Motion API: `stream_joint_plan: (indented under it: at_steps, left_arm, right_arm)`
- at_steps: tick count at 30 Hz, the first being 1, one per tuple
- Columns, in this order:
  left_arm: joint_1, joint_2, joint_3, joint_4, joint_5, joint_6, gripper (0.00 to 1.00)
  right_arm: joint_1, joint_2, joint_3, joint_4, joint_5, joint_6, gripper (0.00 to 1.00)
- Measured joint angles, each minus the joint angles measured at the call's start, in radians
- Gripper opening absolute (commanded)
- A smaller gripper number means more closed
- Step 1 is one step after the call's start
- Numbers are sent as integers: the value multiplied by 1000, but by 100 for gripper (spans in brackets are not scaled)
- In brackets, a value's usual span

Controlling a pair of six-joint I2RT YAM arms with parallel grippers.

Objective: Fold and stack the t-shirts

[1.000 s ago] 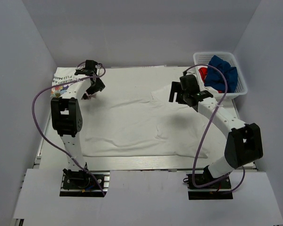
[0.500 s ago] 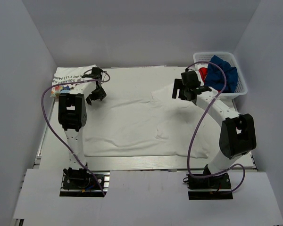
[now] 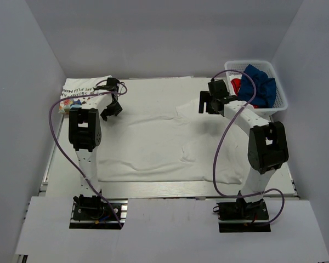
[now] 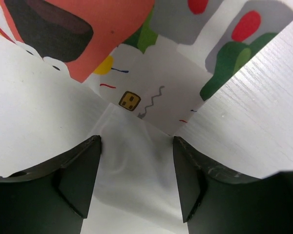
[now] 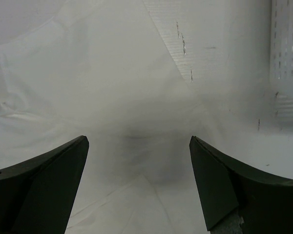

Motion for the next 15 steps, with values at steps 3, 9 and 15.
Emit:
stream_joint_plan:
  at_steps: [3,9,15]
  left_arm:
    - [3,-2,-3,9,0,-3,74]
    - [5,-2,-3,16,1,-6,71]
    - [5,0,-3,22,5,-4,49]
  right_arm:
    - [-2,42,53,1,-3,-18,90]
    - [-4,75,89,10,-6,-32,90]
    - [-6,130,136,9,-6,-51,90]
